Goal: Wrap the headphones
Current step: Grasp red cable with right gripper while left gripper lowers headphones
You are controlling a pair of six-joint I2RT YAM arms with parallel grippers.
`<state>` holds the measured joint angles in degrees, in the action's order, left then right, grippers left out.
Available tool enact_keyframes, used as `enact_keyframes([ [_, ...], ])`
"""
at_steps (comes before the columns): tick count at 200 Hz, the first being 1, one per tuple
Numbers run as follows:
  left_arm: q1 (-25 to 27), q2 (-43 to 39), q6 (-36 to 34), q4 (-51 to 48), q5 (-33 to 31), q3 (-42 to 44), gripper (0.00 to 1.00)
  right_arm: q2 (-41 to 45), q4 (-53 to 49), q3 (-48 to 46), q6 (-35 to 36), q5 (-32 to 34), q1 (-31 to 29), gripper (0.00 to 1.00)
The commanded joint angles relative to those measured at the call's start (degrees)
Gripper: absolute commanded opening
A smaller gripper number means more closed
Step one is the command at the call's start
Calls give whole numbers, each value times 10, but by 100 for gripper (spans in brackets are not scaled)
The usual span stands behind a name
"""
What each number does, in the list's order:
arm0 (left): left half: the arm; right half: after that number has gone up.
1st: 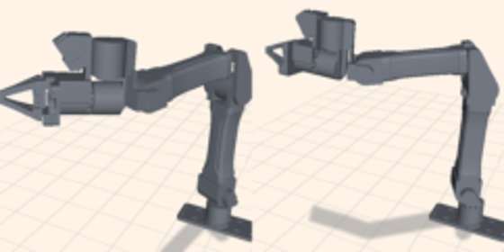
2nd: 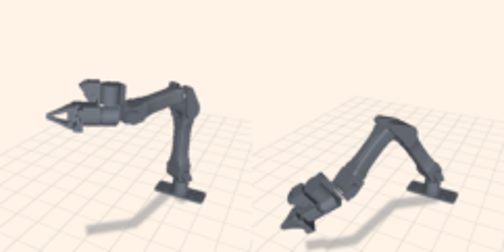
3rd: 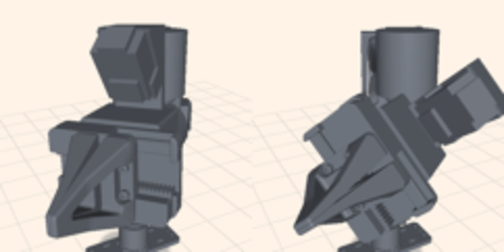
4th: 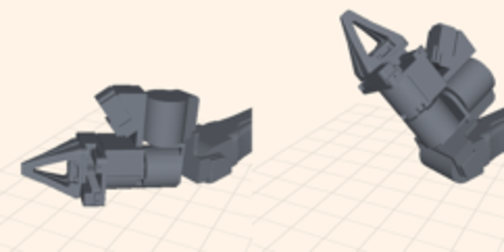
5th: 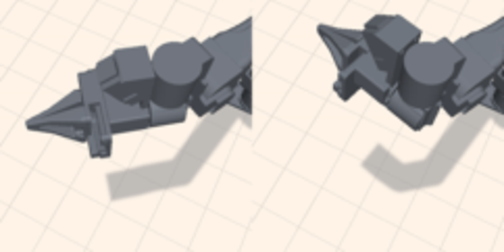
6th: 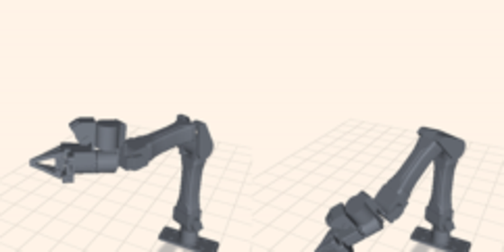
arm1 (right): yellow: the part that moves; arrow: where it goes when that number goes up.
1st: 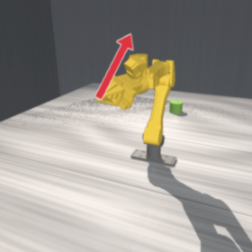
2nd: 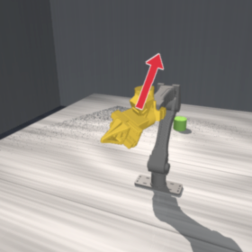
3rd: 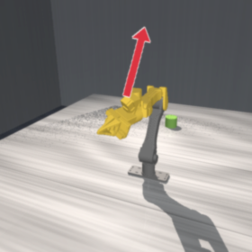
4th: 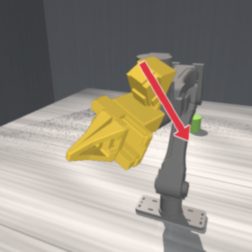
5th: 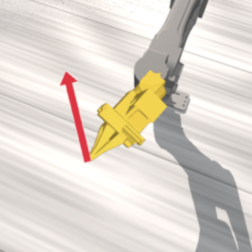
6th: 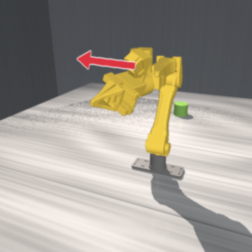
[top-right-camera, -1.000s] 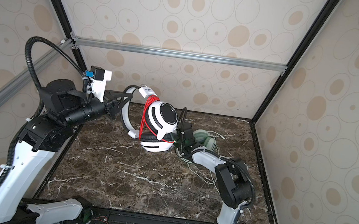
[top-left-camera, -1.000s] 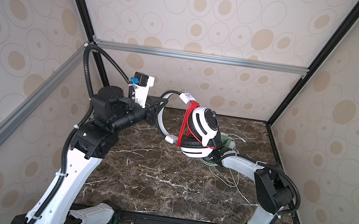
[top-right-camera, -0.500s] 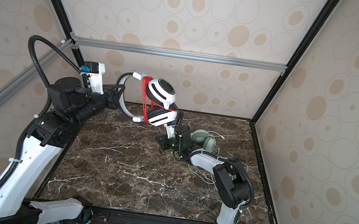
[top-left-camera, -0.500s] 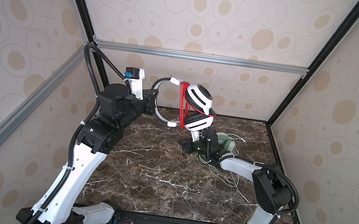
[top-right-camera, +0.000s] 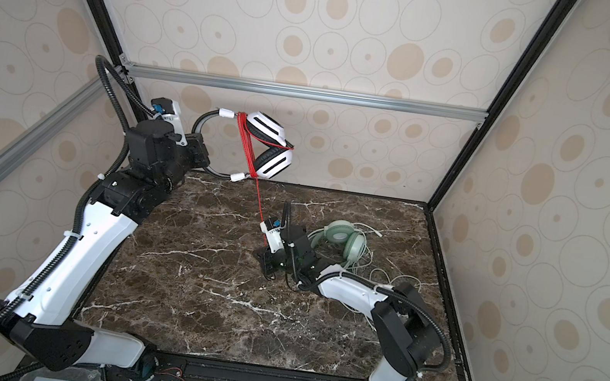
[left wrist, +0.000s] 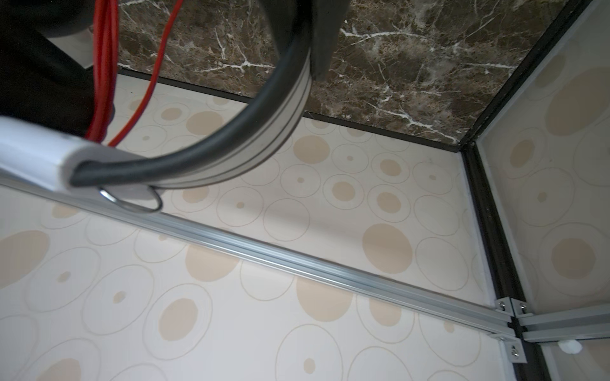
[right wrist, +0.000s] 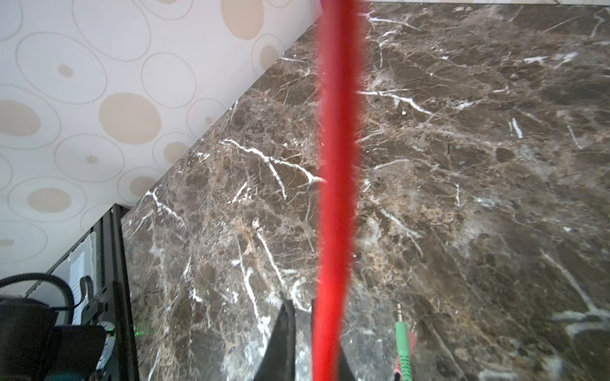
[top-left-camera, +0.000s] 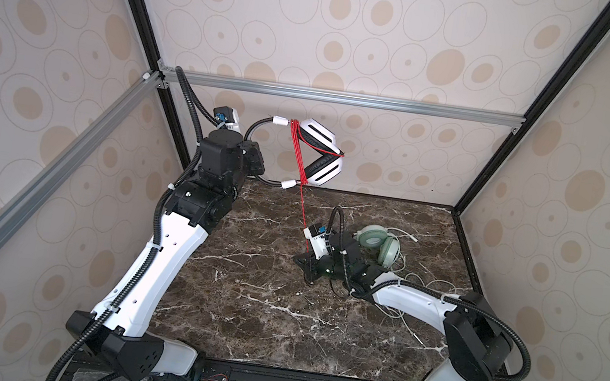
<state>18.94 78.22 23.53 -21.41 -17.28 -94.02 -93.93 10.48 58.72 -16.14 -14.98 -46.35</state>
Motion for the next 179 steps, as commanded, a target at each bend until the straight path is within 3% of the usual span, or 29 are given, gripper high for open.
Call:
enact_keyframes([
  [1,-7,-8,-28,81,-71,26,0,42,-75,-2,50,38,-27,0],
  [90,-14,32,-135,145,-131,143,0,100,-190,52,94,79,-125,0],
  [145,-6,29,-186,140,-152,217,0,89,-279,181,193,124,-122,0],
  [179,16,-11,-226,135,-127,273,0,55,-347,269,209,85,-70,0],
])
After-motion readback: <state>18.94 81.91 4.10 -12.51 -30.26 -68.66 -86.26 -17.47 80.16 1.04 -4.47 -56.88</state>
